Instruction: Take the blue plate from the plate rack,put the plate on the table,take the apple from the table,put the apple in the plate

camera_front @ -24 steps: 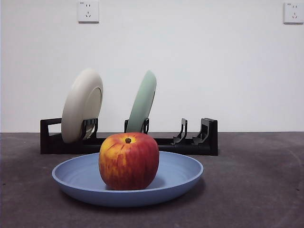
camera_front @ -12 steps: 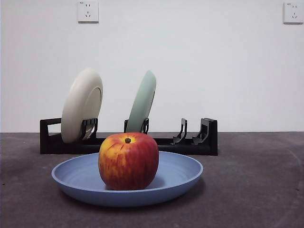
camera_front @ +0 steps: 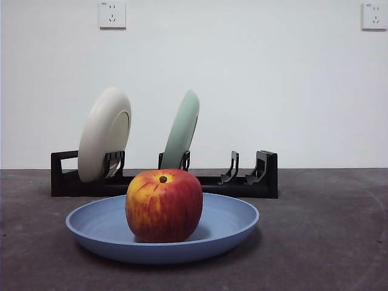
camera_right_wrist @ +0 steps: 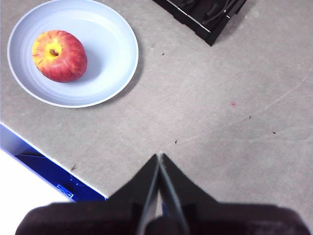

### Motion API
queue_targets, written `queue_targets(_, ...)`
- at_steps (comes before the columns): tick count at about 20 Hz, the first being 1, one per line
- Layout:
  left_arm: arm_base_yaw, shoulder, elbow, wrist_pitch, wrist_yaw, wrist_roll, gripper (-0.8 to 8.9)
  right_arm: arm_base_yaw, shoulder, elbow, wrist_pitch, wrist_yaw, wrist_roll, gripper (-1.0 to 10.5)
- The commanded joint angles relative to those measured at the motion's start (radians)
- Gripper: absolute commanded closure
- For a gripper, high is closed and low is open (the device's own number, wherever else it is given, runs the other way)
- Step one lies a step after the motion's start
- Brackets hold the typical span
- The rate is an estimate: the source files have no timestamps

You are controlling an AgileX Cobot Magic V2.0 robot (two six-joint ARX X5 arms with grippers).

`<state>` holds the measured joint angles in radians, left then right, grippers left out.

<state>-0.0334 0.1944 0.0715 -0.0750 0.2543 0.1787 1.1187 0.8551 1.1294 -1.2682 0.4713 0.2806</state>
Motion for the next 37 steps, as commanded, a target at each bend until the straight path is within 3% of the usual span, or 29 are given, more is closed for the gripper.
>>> queue_targets(1,0.004,-0.04,-0.047,0.079,-0.03,-0.015,8.17,0.0,0.0,0.001,0.003,0.002,0.008,9.5)
queue_targets(6,0.004,-0.109,-0.064,0.044,-0.299,-0.108,8.17,0.0,0.0,0.001,0.003,0.002,0.008,9.5)
queue_targets(8,0.004,-0.125,-0.064,0.023,-0.356,-0.117,8.17,0.0,0.0,0.001,0.003,0.002,0.008,9.5)
queue_targets(12,0.004,-0.155,-0.063,-0.081,-0.335,-0.127,8.17,0.0,0.0,0.001,0.003,0.002,0.008,9.5)
queue_targets(31,0.004,-0.161,-0.063,-0.082,-0.333,-0.124,8.17,-0.01,-0.004,0.001,0.001,0.013,0.007,9.5)
queue_targets(34,0.004,-0.161,-0.063,-0.082,-0.333,-0.124,8.17,-0.15,-0.024,-0.006,0.058,0.024,-0.078,9.5)
queue_targets(36,0.004,-0.161,-0.063,-0.082,-0.332,-0.124,8.17,-0.298,-0.068,-0.047,0.243,0.007,-0.227,9.5)
queue_targets(37,0.004,-0.161,-0.063,-0.082,-0.333,-0.124,8.17,-0.386,-0.11,-0.095,0.39,-0.042,-0.326,9.5)
